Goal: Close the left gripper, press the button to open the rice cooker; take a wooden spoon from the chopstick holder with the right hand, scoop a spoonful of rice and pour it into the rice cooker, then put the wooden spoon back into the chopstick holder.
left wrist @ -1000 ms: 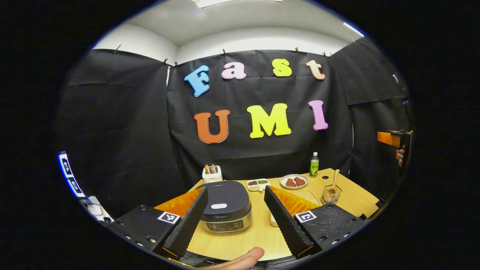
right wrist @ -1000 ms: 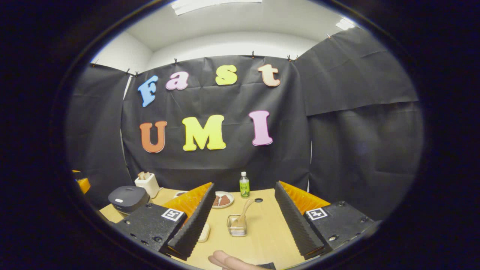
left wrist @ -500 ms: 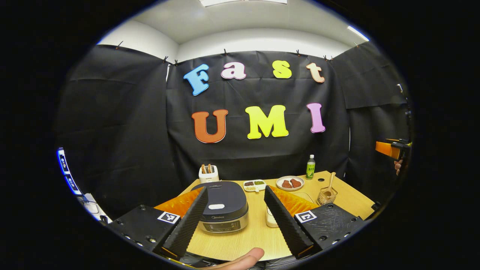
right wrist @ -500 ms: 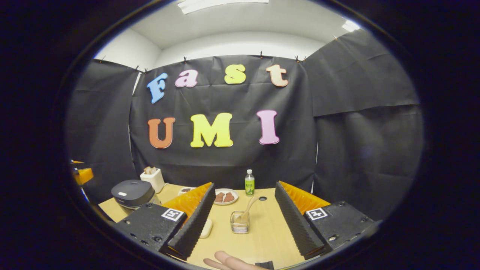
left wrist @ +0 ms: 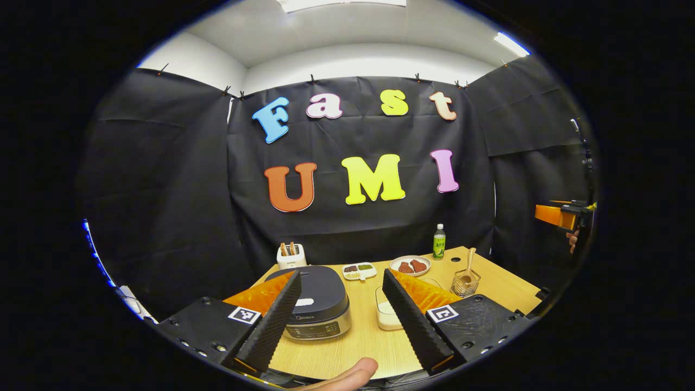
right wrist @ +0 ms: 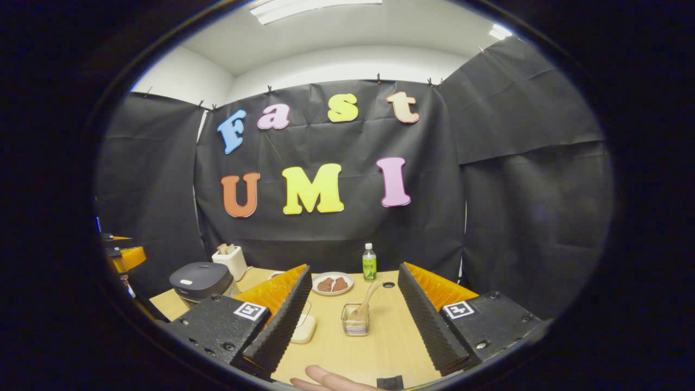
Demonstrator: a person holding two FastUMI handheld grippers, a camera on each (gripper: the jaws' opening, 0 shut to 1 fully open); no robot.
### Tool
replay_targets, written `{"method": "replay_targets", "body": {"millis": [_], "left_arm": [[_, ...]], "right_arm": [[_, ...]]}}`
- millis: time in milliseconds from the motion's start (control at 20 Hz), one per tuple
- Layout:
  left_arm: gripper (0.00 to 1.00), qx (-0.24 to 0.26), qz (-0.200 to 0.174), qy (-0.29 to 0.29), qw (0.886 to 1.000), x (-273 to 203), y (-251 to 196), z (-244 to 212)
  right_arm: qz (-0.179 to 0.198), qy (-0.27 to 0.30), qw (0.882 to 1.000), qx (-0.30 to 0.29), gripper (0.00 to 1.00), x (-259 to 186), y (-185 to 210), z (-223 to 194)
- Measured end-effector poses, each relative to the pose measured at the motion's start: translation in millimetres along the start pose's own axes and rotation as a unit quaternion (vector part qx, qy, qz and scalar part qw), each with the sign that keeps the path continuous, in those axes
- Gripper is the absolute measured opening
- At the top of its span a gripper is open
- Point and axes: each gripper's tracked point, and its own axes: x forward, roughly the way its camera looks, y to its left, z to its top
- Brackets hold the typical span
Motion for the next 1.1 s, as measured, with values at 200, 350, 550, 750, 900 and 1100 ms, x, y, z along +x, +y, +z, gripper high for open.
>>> {"method": "replay_targets", "body": {"millis": [200, 350, 550, 750, 900, 1100], "left_arm": [[0.96, 0.001, 0.027, -0.01, 1.0, 18, 22, 0], [0.96, -0.016, 0.052, -0.003, 0.999, 37, 45, -11], [0.96, -0.043, 0.059, 0.008, 0.997, 67, 66, -25], [0.7, -0.064, 0.06, 0.046, 0.995, 106, 88, -54], [0.3, -0.081, 0.07, 0.081, 0.991, 131, 101, -72], [0.0, -0.127, 0.031, 0.172, 0.976, 152, 75, -122]], "right_arm": [[0.015, -0.002, 1.0, 0.013, 1.0, -2, 7, -2], [0.013, -0.017, 1.0, 0.012, 0.94, -1, 5, -2], [-0.006, -0.033, 0.999, 0.008, 1.0, 2, -9, -7], [-0.017, -0.039, 0.999, 0.01, 0.94, -4, -18, -17], [-0.018, -0.046, 0.999, -0.002, 1.0, -16, -21, -22], [-0.011, -0.062, 0.998, -0.018, 1.0, -32, -27, -25]]}}
